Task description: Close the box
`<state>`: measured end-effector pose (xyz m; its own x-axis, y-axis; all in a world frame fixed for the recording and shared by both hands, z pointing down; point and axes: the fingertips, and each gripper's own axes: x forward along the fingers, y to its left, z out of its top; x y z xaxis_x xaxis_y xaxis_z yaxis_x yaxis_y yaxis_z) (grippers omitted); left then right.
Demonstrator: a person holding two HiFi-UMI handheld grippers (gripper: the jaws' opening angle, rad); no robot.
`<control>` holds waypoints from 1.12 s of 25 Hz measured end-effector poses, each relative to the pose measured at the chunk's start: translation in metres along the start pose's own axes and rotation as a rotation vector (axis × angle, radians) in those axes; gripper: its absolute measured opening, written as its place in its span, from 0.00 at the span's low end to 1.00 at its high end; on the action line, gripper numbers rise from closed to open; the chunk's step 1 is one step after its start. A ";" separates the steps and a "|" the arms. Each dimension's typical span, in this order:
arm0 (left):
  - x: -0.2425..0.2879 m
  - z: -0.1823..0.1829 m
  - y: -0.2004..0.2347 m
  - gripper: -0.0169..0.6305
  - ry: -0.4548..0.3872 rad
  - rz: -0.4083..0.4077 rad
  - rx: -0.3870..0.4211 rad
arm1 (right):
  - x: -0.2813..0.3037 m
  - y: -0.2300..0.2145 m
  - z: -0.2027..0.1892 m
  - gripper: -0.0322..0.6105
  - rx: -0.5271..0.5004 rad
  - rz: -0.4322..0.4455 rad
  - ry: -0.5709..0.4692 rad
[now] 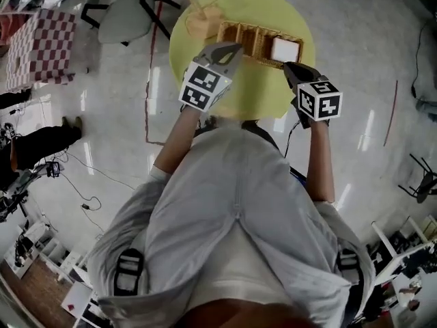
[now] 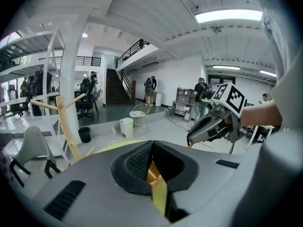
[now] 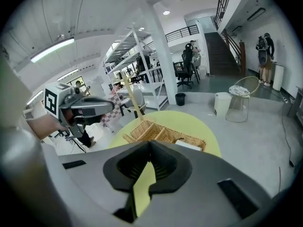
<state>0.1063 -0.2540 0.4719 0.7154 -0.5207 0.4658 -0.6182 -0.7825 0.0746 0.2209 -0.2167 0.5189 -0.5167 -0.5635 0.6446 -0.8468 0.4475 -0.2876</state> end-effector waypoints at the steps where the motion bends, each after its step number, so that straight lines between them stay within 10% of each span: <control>1: 0.002 0.001 0.000 0.07 0.001 0.012 -0.004 | 0.001 -0.004 0.005 0.11 -0.015 0.003 -0.001; 28: 0.040 -0.028 0.067 0.07 0.080 0.025 -0.064 | 0.119 -0.111 0.039 0.11 -0.025 -0.117 0.119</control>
<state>0.0841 -0.3174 0.5203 0.6726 -0.5089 0.5372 -0.6569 -0.7449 0.1168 0.2486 -0.3612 0.5998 -0.3948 -0.5275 0.7523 -0.8961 0.4018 -0.1885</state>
